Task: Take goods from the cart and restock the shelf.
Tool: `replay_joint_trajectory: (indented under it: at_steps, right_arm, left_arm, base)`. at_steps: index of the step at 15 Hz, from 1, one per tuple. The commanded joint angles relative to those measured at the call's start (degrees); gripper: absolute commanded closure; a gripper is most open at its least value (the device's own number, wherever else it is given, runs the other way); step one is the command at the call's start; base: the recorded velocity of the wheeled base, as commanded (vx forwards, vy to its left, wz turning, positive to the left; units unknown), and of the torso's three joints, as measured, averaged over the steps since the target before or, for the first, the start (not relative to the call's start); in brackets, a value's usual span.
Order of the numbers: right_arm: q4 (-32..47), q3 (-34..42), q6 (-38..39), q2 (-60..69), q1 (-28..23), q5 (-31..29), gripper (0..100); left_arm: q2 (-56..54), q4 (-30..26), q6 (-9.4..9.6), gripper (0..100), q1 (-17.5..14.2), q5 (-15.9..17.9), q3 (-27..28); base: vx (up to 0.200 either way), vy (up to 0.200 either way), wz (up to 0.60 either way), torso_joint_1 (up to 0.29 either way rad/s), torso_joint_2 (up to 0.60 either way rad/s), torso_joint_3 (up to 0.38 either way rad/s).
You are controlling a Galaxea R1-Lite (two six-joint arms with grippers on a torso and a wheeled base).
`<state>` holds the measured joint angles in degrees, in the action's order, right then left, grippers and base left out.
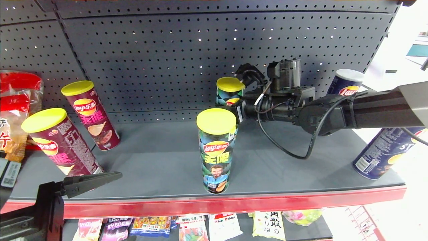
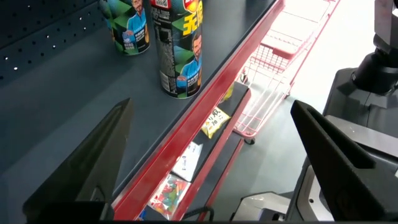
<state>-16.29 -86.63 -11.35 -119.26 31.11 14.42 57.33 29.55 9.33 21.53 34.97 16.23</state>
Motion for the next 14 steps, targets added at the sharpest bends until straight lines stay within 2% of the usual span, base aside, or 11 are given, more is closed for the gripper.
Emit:
replay_joint_trajectory:
  at_steps: [1, 6, 14]
  right_arm:
    - [-0.06, -0.21, 0.19, -0.09, 0.0, -0.18, 0]
    - [0.11, 0.58, 1.86, 2.1, -0.08, -1.06, 0]
    - [0.03, 10.78, 4.67, 10.89, -0.61, -3.17, 0]
  left_arm:
    - [0.24, -0.02, -0.01, 0, 0.0, 0.01, -0.05]
    - [0.24, -1.25, -0.01, 0, 0.0, 0.09, -0.05]
    - [1.2, -1.51, -0.01, 0, 0.09, 0.27, 0.03]
  base:
    - [0.0, 0.0, 0.0, 0.0, 0.0, 0.0]
    - [0.0, 0.0, 0.0, 0.0, 0.0, 0.0]
    - [0.0, 0.0, 0.0, 0.0, 0.0, 0.0]
